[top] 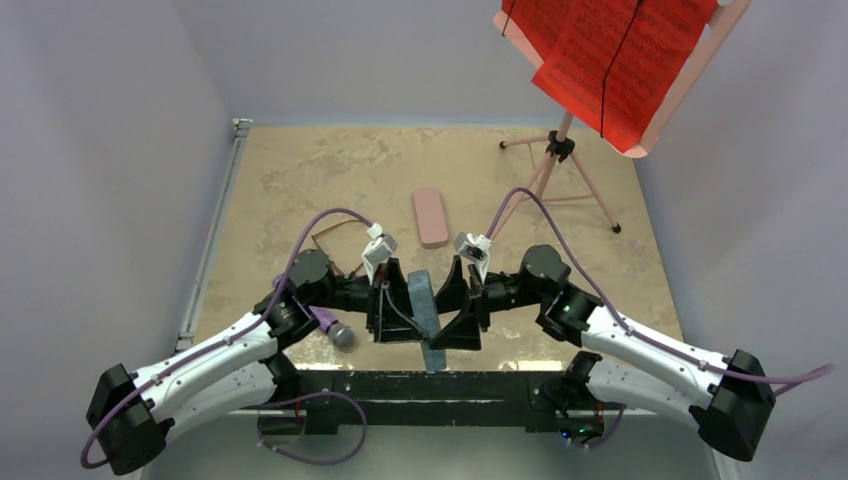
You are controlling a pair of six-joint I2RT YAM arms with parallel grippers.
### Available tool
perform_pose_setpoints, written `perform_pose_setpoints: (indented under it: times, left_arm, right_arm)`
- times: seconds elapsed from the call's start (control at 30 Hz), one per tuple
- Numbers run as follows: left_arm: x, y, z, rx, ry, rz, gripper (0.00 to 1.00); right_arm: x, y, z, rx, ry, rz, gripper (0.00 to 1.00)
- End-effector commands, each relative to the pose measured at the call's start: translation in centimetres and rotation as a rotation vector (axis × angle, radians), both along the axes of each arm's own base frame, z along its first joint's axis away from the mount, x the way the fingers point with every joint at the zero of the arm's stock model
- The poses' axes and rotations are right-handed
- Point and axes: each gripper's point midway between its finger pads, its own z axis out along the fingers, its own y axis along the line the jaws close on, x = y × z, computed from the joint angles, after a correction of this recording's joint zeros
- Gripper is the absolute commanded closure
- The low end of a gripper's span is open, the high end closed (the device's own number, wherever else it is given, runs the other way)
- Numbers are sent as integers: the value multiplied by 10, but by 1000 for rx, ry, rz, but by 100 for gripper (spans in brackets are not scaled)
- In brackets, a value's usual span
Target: Organize the sunglasses
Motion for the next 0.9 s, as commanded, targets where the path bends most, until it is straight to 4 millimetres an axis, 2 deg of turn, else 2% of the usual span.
perform_pose_setpoints:
  times: [0.0, 0.07, 0.13, 0.2, 0.27, 0.3, 0.47, 0.63, 0.7, 0.87]
  left_arm:
    - [24, -5, 30, -59, -95, 125, 100]
    - [23, -5, 31, -66, -105, 120, 100]
    - [21, -5, 32, -77, -117, 101, 100]
    - [20, -5, 28, -77, -129, 95, 100]
    - [17, -3, 21, -76, -153, 76, 100]
    - [16, -2, 16, -71, -164, 72, 100]
    - [22, 7, -9, -25, -197, 66, 100]
    - [15, 17, -38, 17, -236, -3, 100]
    - [21, 21, -50, 51, -234, 26, 100]
    - [31, 28, -60, 94, -213, 85, 100]
  right_arm:
    - [0, 5, 15, 17, -9, -6, 5]
    - [1, 6, 15, 18, -11, -14, 11]
    - [1, 6, 17, 31, -23, -9, 22]
    - [-5, 4, 22, 55, -44, 25, 40]
    - [-11, 1, 26, 73, -68, 54, 82]
    - [-13, -1, 28, 80, -78, 60, 98]
    - [-18, -11, 44, 138, -90, 32, 100]
    - [-25, -20, 63, 200, -53, 16, 100]
    - [-25, -24, 70, 222, -45, -8, 100]
    - [-24, -27, 71, 208, -36, -34, 100]
